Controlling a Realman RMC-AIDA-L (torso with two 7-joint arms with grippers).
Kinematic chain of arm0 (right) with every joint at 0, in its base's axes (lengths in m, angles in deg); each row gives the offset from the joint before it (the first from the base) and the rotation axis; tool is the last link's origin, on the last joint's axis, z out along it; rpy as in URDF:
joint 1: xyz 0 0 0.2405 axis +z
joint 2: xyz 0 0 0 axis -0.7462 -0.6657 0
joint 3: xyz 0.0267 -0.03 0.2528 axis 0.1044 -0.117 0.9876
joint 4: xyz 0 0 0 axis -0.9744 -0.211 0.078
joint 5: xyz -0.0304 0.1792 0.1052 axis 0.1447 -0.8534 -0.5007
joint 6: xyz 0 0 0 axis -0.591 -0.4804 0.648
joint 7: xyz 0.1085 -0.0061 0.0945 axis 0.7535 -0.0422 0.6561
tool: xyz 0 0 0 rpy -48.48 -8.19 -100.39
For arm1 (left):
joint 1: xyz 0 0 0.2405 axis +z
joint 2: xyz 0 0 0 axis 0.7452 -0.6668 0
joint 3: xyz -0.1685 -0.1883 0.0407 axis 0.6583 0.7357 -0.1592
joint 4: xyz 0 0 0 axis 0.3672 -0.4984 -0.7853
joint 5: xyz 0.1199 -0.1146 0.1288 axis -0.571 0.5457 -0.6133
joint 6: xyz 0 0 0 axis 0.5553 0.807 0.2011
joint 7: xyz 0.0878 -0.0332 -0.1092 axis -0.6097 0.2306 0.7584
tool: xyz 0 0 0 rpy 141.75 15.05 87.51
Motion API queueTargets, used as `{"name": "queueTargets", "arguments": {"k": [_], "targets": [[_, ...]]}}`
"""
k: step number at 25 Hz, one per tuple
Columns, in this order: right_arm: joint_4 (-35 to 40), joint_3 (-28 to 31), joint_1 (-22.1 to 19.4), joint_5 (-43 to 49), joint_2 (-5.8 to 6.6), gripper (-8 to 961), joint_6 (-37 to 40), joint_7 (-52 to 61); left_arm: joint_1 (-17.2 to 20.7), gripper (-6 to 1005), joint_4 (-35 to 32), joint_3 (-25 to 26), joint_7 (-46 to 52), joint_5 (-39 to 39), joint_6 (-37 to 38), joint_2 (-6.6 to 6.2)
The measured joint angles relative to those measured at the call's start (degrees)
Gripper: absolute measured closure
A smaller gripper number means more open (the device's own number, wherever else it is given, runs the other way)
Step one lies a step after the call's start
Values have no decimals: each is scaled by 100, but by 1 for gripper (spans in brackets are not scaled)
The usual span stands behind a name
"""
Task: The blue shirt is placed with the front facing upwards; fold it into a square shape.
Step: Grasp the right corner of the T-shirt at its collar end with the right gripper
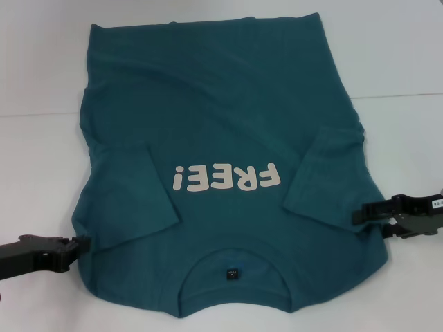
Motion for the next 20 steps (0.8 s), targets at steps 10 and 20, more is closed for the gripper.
{"name": "queueTargets", "arguments": {"k": [10, 20], "targets": [[-169, -8, 210, -165, -24, 96, -91, 16, 3, 996, 0, 0, -14, 0, -6, 0], [-272, -24, 376, -315, -51, 98, -495, 11, -13, 997, -9, 7, -16, 0, -12, -15]]}}
